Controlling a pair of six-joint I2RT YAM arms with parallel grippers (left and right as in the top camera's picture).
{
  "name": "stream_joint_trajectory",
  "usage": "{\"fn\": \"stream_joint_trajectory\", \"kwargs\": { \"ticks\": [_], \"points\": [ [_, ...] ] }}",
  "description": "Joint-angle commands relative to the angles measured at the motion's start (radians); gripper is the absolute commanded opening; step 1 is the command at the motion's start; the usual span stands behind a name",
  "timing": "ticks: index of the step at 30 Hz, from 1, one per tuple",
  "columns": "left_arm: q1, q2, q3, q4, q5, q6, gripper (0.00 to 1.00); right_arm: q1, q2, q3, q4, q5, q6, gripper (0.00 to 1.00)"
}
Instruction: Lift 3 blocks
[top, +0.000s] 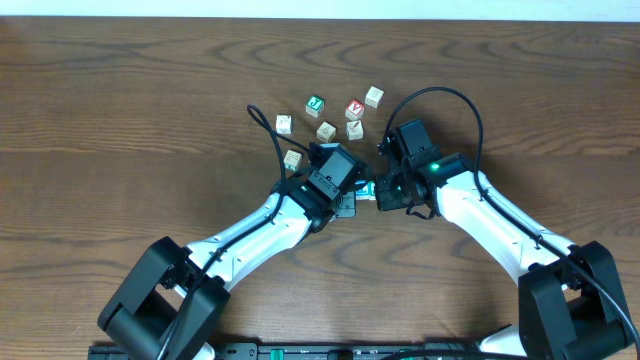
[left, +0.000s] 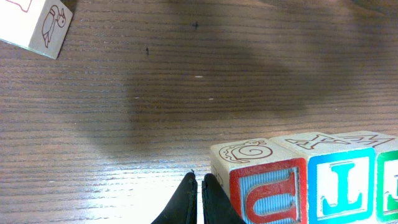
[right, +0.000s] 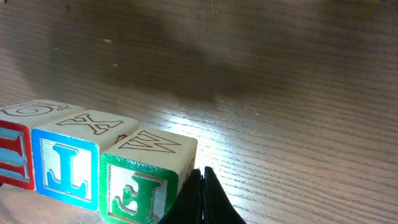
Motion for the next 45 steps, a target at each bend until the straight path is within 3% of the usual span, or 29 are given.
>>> {"fn": "stream_joint_trajectory", "kwargs": {
  "ticks": [1,45],
  "points": [
    [-0.042,-0.039,0.043,0.04,0.112,0.013,0.07,0.069,-0.022,0.04,0.015,-0.197,-0.016,0.01],
    [-0.048,-0.109,0.044,0.025,0.112,0.033,0.08,0.069,-0.053,0.103,-0.079,-0.197,-0.016,0.01]
  ]
}}
